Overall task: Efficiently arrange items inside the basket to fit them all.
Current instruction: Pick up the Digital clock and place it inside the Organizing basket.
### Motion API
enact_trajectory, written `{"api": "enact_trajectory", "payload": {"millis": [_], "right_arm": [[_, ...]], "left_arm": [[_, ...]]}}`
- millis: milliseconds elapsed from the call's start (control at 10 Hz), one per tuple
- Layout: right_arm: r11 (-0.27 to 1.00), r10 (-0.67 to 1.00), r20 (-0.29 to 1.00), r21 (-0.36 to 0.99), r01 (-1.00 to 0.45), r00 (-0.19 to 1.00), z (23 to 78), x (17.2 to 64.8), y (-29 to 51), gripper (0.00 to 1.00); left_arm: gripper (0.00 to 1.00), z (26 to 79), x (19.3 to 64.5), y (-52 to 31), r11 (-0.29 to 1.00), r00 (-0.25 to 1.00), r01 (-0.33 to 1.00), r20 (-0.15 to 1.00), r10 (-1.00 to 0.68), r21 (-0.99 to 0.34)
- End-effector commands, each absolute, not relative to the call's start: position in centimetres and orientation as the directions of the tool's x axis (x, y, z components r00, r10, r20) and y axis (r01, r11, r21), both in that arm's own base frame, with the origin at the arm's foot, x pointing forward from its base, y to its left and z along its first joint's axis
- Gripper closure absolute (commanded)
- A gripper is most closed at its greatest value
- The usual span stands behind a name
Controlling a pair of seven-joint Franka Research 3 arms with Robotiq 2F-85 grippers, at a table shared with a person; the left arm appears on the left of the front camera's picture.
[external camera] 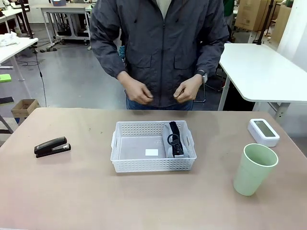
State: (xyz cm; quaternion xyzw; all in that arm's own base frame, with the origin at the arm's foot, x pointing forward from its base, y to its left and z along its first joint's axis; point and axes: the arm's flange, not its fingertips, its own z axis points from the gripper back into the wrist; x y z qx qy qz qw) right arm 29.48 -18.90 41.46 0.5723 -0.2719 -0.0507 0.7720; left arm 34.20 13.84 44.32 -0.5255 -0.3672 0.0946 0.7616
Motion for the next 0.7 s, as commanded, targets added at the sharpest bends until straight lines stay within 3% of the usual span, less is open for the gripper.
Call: {"api": "enact_trajectory", "payload": {"millis": [0, 300, 500, 600], "right_arm": [[0.34, -0.389, 0.362, 0.911, -0.233, 0.847, 41.5, 29.5, -18.9, 0.0], [0.683, -0.159, 0.402, 0.704, -0.194, 0.902, 45.0, 33.3, -14.8, 0.0], [0.915, 0.028, 0.38, 0.364, -0.177, 0.924, 45.8, 37.4, -10.9, 0.0], [0.969, 0.098, 0.335, 0.183, -0.167, 0.937, 45.8, 38.7, -9.3, 0.0]], "left_arm": [[0.0, 44.4, 34.1, 13.8, 0.429, 0.71, 0.253, 0.467, 0.527, -0.867], [0.0, 44.4, 34.1, 13.8, 0.429, 0.71, 0.253, 0.467, 0.527, -0.867], [0.0, 44.4, 34.1, 13.8, 0.429, 0.71, 0.253, 0.467, 0.527, -0.867], [0.0, 44.4, 34.1, 13.8, 0.429, 0.71, 0.253, 0.467, 0.527, -0.867]]}}
